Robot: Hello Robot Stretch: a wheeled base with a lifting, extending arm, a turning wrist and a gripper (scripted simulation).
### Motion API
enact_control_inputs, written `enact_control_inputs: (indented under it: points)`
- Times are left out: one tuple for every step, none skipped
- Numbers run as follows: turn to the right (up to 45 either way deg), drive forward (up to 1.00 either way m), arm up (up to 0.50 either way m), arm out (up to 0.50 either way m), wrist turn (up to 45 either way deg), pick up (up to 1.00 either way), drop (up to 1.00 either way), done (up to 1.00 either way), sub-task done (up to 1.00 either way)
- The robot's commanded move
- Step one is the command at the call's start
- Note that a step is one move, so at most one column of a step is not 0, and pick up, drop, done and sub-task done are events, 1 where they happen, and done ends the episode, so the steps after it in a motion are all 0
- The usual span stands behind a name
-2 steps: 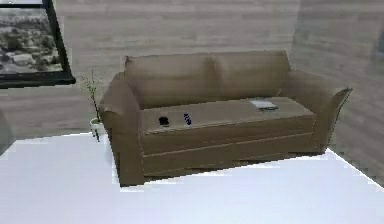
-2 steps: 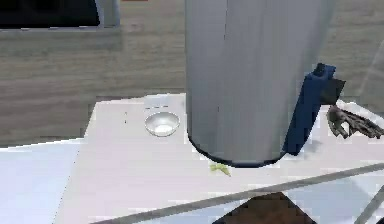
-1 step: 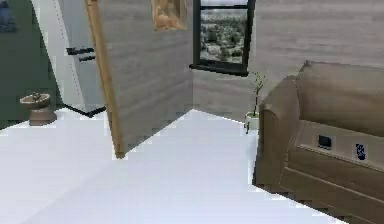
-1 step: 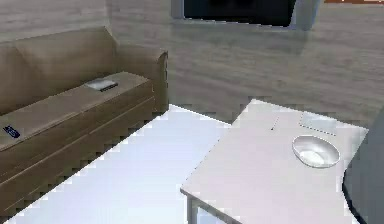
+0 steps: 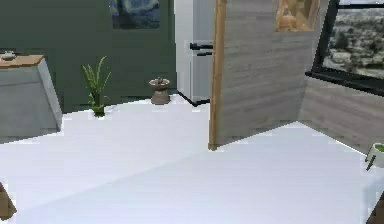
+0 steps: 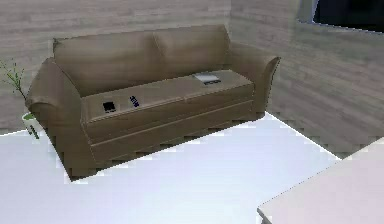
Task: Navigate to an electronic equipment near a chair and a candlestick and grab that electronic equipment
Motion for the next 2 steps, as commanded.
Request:
enact_control_inputs:
  points:
    - [0.0, 0.3, 0.0, 0.0, 0.0, 0.0, 0.0, 0.0, 0.0]
    - [-45.0, 0.0, 0.0, 0.0, 0.0, 0.0, 0.0, 0.0, 0.0]
